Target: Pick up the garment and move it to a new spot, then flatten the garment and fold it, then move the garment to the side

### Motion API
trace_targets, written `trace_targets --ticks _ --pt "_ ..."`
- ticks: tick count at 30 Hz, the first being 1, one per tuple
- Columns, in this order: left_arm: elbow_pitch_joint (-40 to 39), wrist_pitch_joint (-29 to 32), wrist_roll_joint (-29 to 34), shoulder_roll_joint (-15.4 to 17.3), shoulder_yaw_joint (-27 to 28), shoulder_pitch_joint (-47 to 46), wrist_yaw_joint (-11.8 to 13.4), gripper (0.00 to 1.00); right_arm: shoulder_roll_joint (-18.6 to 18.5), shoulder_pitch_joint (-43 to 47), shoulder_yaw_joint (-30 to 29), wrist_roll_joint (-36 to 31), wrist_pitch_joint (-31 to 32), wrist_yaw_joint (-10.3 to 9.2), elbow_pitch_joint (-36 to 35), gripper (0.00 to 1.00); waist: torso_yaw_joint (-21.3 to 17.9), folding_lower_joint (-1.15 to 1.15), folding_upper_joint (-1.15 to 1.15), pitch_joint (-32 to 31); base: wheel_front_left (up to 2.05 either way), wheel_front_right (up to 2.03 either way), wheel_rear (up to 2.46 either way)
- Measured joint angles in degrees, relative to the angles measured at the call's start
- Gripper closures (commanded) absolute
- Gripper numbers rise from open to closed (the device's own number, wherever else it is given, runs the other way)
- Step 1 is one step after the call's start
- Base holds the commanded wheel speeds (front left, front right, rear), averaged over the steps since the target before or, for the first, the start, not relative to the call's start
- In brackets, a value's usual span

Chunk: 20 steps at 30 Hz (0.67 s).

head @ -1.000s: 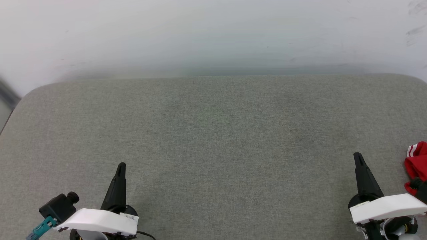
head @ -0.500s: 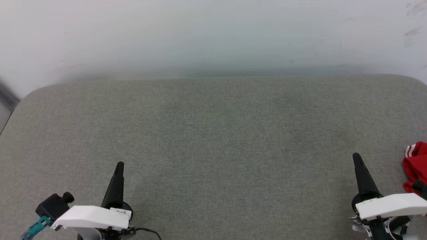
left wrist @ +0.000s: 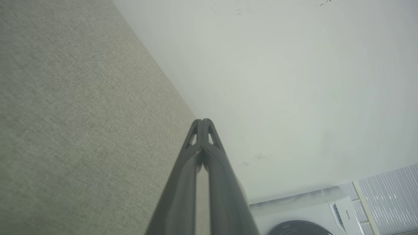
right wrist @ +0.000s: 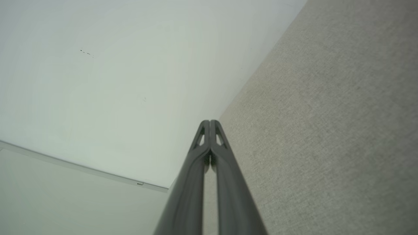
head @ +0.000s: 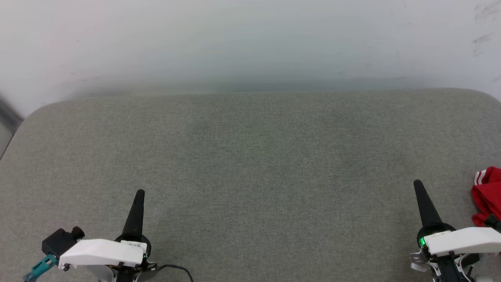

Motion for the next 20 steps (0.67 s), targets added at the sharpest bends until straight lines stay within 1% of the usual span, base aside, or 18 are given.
trace_targets --ticks 20 --pt "1.8 3.0 -10.3 -0.3 1.2 -1.3 0.0 1.00 0.0 -1.0 -0.4 11.2 1.9 0.00 1.5 1.00 -0.2 0.00 0.00 -0.4 0.00 0.00 0.00"
